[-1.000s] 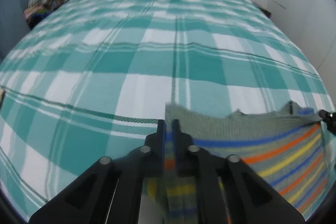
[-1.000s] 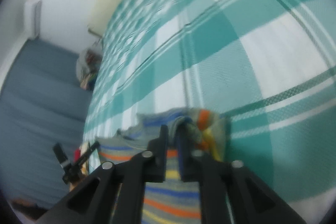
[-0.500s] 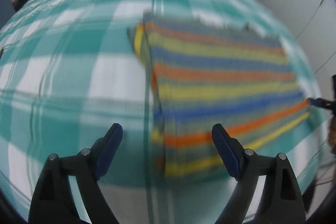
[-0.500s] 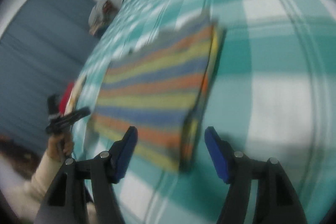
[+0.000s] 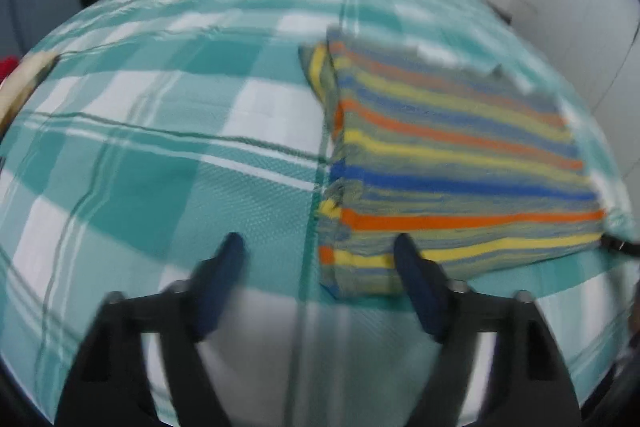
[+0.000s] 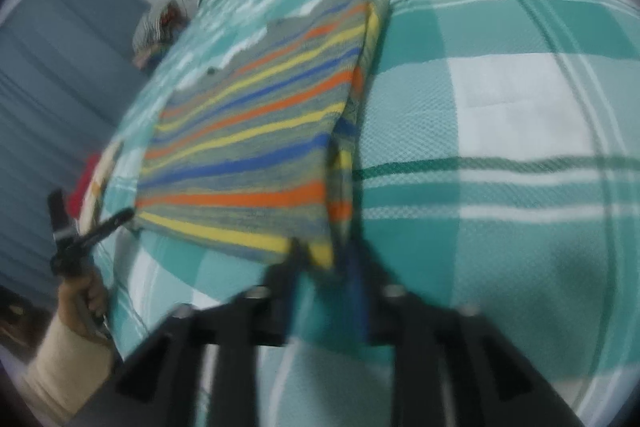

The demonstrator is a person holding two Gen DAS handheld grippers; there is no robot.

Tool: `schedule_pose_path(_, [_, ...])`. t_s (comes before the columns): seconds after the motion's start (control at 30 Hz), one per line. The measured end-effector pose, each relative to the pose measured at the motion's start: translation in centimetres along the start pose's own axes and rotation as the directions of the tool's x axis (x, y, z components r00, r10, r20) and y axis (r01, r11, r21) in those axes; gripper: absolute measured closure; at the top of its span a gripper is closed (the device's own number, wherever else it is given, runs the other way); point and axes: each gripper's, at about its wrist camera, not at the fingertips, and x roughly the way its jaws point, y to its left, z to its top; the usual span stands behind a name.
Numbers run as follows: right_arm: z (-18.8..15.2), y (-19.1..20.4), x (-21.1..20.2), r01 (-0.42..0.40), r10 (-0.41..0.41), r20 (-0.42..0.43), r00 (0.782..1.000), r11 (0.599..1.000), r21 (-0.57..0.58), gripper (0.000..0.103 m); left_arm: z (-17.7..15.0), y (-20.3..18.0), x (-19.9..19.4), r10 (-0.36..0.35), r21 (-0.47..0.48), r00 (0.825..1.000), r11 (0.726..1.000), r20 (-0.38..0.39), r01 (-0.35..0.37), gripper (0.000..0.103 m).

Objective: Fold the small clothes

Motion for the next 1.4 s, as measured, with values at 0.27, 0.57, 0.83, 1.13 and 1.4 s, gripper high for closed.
schedule_pose_path(0.27, [-1.9,-0.5,-4.3,-0.011,0.009,0.176,0.984,1.000,0.011,0.027,-1.3,-6.6,-5.4,-0.136,0.091,0.982,0.988,0.134,0.125,0.003])
schedule_pose_path(0.57, [8.9,-3.3,-1.4,-0.141,0.138,0.071,0.988,0.989,0.047,0.028,-5.8,-28.1,-0.1,-0.240,0.658,0.971,0.733,0.011,0.173,0.004])
schedule_pose_path(0.83, [16.4,-5.5,5.5,-0.139,0.146,-0.054,0.988,0.983,0.119,0.042,-3.7,-34.5,5.5,-0.254,0.634,0.966,0.740,-0.044,0.223,0.037])
schedule_pose_path(1.13, [19.1,-1.2,6.4,-0.172,0.173,-0.001,0.985,0.984,0.035,0.095,0.7,-26.6,1.4,-0.379,0.346,0.924,0.874,0.045,0.341,0.094])
schedule_pose_path(1.4, [21.4,15.4,8.1,-0.260,0.257,-0.045,0.965,0.944,-0.203,0.095,3.6,-10.6,-2.9,-0.306,0.034,0.936,0.952,0.176,0.305,0.094])
